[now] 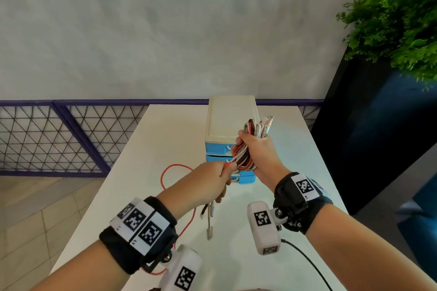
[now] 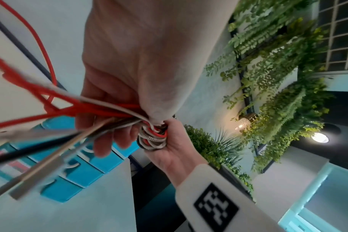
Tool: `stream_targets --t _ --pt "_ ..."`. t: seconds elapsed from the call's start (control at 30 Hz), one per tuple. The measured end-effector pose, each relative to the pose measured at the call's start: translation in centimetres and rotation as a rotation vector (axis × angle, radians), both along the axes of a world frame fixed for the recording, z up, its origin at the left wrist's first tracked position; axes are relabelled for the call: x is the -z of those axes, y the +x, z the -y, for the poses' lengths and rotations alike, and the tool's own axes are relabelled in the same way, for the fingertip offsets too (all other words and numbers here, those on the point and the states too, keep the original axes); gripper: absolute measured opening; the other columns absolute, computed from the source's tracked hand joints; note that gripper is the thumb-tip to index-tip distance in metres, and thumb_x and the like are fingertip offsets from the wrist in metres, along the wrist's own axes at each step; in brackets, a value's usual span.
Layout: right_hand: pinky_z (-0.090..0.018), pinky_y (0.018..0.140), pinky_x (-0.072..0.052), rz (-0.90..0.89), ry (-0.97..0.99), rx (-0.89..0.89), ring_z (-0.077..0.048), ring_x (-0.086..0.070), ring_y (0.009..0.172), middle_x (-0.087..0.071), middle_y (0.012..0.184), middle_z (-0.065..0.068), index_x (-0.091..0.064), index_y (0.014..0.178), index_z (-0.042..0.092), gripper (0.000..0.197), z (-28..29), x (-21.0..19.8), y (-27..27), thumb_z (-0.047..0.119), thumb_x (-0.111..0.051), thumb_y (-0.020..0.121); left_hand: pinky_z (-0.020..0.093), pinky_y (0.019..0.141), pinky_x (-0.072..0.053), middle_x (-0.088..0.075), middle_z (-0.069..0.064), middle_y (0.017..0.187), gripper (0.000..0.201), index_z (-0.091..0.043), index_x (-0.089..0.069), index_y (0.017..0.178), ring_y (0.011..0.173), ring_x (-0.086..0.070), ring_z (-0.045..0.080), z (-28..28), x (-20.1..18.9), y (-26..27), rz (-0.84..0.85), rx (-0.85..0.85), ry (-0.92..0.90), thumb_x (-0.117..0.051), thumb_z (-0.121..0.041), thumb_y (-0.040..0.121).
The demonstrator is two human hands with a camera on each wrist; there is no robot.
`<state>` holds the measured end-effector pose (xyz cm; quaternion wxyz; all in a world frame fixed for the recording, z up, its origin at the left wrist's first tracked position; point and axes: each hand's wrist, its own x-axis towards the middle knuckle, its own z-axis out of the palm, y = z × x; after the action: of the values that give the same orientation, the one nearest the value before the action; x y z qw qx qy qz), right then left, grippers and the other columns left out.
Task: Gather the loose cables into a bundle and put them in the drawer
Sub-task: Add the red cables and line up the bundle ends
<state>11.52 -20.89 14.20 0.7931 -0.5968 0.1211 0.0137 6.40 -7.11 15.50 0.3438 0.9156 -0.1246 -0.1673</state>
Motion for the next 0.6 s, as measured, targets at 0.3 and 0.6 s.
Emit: stream_targets --t 0.3,0.6 --pt "-0.034 0.056 -0.055 -0.013 -0.016 0.083 -0.019 -0.064 0.055 -0.058 0.063 -0.005 -0.055 0.080 0.009 0.013 1.7 -0.7 1.2 0.009 -0.056 0.093 0.027 0.071 -0.055 -0.070 -0.006 0.076 0.024 -0.022 -0.069 0.086 0.073 -0.068 0.011 -3.0 2.2 0.8 0.222 -0.155 -0.359 -0.048 -0.022 0.097" --pt "-0.035 0.057 -0.054 0.005 0.059 0.043 -0.019 -0.063 0.057 -0.058 0.067 -0.005 -0.054 0.086 0.009 0.008 2.4 -0.7 1.3 0.010 -0.056 0.094 0.020 0.050 -0.046 -0.054 -0.002 0.065 0.021 -0.016 -0.068 0.086 0.048 -0.046 0.005 -2.7 0.2 0.4 0.203 -0.191 -0.554 -0.050 -0.020 0.096"
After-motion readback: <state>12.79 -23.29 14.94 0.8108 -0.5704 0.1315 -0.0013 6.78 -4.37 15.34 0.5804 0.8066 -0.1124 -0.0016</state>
